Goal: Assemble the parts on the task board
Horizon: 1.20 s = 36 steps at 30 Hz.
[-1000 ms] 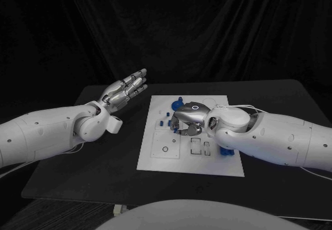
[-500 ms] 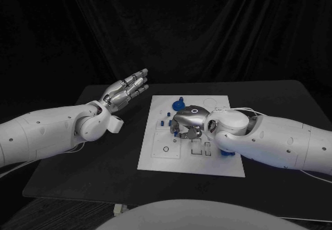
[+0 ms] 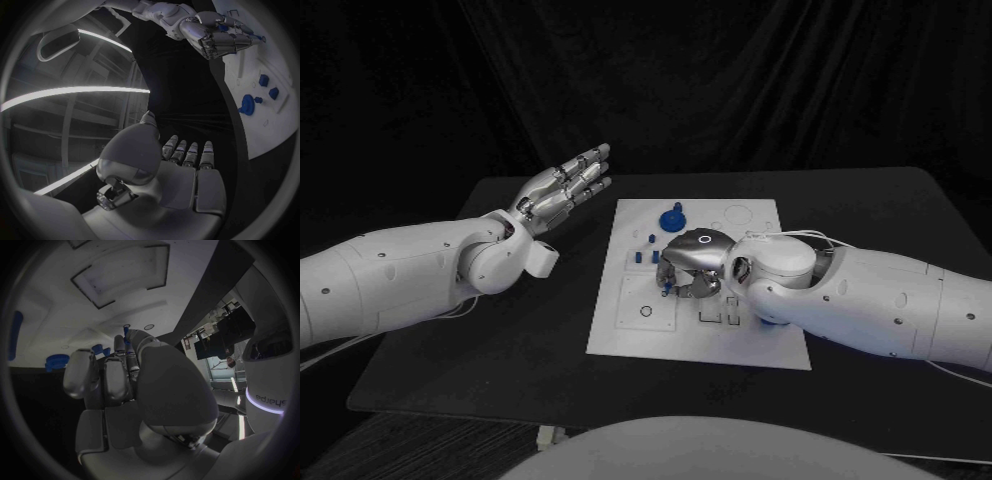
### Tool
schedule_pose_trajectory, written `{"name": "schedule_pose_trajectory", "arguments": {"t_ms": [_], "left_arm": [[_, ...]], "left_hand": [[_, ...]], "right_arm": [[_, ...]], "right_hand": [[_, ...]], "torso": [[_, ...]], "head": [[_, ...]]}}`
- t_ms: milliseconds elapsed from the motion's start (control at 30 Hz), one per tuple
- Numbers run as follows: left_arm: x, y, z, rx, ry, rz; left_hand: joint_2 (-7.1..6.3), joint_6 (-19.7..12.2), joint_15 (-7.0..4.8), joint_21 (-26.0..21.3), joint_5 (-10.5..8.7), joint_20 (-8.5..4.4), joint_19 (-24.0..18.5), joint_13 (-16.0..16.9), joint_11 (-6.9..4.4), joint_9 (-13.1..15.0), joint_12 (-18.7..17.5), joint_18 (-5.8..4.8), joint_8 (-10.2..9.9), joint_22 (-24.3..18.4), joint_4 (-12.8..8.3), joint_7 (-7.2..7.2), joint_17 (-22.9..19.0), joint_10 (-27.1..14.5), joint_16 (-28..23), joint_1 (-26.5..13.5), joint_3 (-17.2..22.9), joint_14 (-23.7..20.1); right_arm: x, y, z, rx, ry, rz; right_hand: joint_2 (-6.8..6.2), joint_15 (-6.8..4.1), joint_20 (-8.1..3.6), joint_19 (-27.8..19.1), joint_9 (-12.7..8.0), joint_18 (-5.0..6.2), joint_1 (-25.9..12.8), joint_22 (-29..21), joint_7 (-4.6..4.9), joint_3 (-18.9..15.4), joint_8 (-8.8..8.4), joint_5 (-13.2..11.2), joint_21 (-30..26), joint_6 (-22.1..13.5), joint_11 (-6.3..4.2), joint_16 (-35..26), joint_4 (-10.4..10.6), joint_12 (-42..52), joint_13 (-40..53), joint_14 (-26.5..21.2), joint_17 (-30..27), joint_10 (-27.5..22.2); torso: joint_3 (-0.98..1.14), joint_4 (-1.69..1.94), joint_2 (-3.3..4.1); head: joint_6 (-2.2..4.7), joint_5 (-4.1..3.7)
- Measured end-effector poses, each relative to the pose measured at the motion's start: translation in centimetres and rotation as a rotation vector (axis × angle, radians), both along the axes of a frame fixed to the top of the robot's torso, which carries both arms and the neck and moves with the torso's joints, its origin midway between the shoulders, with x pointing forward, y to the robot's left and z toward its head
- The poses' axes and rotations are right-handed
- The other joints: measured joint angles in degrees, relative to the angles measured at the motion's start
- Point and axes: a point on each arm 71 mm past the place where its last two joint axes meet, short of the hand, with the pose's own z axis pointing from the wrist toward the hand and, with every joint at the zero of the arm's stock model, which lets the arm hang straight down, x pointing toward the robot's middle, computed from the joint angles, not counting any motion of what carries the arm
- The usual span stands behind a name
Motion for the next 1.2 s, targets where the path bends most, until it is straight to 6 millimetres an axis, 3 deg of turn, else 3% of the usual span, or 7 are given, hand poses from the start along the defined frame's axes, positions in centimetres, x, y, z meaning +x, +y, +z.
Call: {"name": "schedule_pose_trajectory", "arguments": {"t_ms": [800,1200], "left_arm": [[0.04,-0.04,-0.02,-0.002,0.001,-0.004],[0.07,-0.04,-0.03,-0.002,0.002,-0.006]], "left_hand": [[0.37,-0.21,0.42,0.00,2.00,0.20,0.20,-0.01,-0.09,-0.01,0.00,0.00,0.00,-0.05,0.00,0.21,-0.05,-0.10,0.00,1.29,0.00,0.00],[0.53,0.21,0.82,0.00,2.71,0.61,0.20,-0.01,-0.49,0.04,0.00,0.00,0.00,-0.04,0.00,1.44,-0.03,-0.09,0.00,2.03,0.00,0.00]], "right_arm": [[0.03,0.18,-0.31,-0.009,0.007,0.000],[0.10,0.43,-0.57,-0.011,0.006,0.001]], "right_hand": [[0.24,0.00,0.00,0.00,-0.02,0.00,-0.24,-0.02,-0.01,0.24,-0.22,-0.23,-0.52,-0.42,0.22,-0.26,-0.23,-0.22,-0.05,0.00,-0.38,-0.22],[0.24,0.21,0.20,-0.21,-0.02,-0.01,-0.24,-0.03,0.19,0.40,-0.22,-0.23,-0.60,-0.62,0.21,-0.31,-0.40,-0.22,-0.12,-0.21,-0.55,-0.22]], "torso": [[0.02,0.03,-0.01],[0.02,0.04,0.01]], "head": [[0.00,0.13],[0.00,0.15]]}}
